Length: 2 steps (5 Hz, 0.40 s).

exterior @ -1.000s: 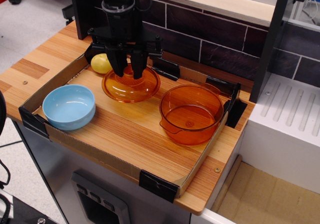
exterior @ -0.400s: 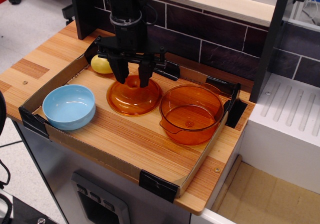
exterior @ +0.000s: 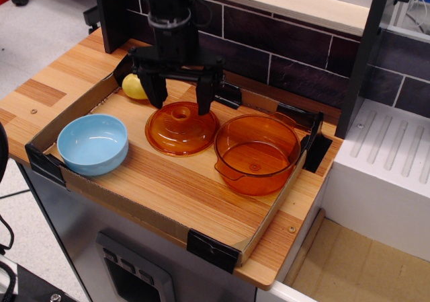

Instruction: Take lid off pot

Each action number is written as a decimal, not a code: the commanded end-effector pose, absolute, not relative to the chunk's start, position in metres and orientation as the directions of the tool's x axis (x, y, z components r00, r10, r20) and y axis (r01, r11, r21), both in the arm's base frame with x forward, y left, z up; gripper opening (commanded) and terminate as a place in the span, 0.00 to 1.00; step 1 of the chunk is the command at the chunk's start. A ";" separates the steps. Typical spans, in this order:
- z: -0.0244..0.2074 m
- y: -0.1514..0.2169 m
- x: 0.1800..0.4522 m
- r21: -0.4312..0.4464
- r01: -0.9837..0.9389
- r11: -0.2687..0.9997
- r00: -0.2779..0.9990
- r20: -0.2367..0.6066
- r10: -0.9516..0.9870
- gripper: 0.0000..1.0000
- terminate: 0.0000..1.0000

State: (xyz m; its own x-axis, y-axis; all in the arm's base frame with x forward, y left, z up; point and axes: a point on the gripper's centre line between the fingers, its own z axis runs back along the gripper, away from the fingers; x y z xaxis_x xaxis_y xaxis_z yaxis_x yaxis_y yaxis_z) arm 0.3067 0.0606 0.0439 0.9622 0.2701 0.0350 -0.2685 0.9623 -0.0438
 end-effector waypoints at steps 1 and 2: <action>0.124 0.053 0.318 -0.100 -0.286 0.953 0.947 0.119 0.297 1.00 0.00; 0.149 0.045 0.311 -0.103 -0.285 0.953 0.949 0.108 0.296 1.00 0.00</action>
State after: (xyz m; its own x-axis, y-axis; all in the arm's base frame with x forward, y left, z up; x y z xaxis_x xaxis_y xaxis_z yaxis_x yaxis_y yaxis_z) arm 0.3048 0.0426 0.1298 0.9557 0.2913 0.0433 -0.2862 0.9533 -0.0962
